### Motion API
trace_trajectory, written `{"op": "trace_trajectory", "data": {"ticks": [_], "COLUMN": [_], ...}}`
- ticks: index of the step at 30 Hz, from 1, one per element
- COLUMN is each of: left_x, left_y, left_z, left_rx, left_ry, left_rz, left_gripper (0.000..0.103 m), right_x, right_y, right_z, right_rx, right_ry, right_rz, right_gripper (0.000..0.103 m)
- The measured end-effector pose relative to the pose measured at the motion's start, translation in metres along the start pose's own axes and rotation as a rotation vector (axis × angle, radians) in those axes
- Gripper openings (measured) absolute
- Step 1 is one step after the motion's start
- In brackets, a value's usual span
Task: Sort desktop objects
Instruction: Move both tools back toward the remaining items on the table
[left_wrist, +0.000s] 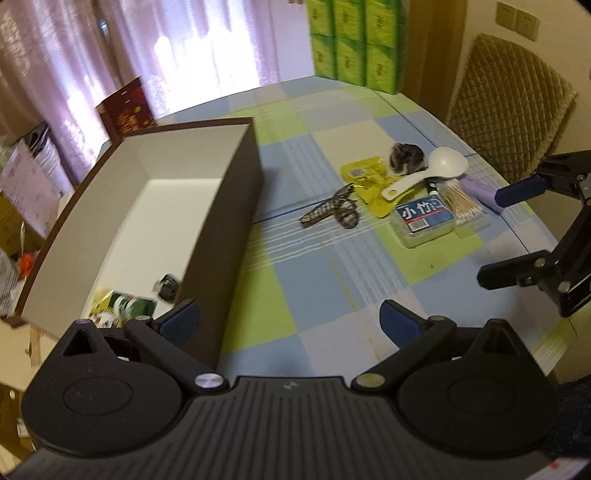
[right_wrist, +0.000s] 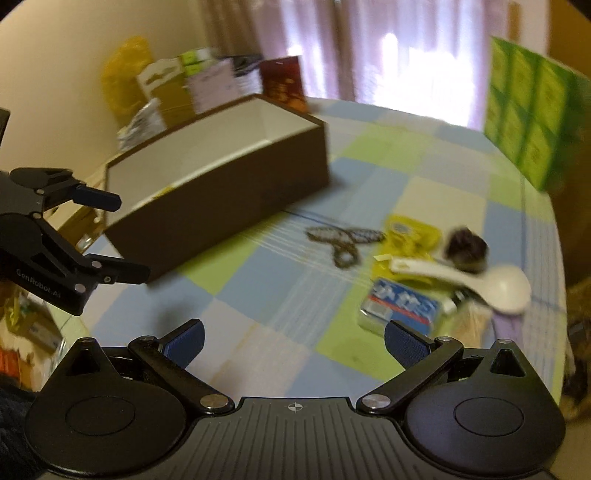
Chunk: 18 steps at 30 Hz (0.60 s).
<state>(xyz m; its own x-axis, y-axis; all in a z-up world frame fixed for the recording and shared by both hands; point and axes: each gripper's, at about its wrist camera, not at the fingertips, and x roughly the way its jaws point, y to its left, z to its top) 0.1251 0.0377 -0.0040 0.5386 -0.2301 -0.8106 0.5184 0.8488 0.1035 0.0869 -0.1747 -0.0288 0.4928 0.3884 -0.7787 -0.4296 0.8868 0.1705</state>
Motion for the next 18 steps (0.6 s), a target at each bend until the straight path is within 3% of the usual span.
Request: {"op": "trace_trajectory", "data": {"ticks": [9, 18], "left_x": [0.040, 0.092], "left_y": [-0.019, -0.036], "left_z": [0.023, 0.058], "left_rx": [0.044, 0.097], "left_ry": [-0.016, -0.039], "left_rz": [-0.044, -0.089], "left_gripper": [0.102, 0.101], "right_x": [-0.006, -0.003], "right_y": [-0.059, -0.129], "right_z": [-0.017, -0.018], "right_rx": [0.179, 0.342], "right_ry": [0.008, -0.043], "right_rz": [-0.098, -0.203], "right_gripper": [0.101, 0.101]}}
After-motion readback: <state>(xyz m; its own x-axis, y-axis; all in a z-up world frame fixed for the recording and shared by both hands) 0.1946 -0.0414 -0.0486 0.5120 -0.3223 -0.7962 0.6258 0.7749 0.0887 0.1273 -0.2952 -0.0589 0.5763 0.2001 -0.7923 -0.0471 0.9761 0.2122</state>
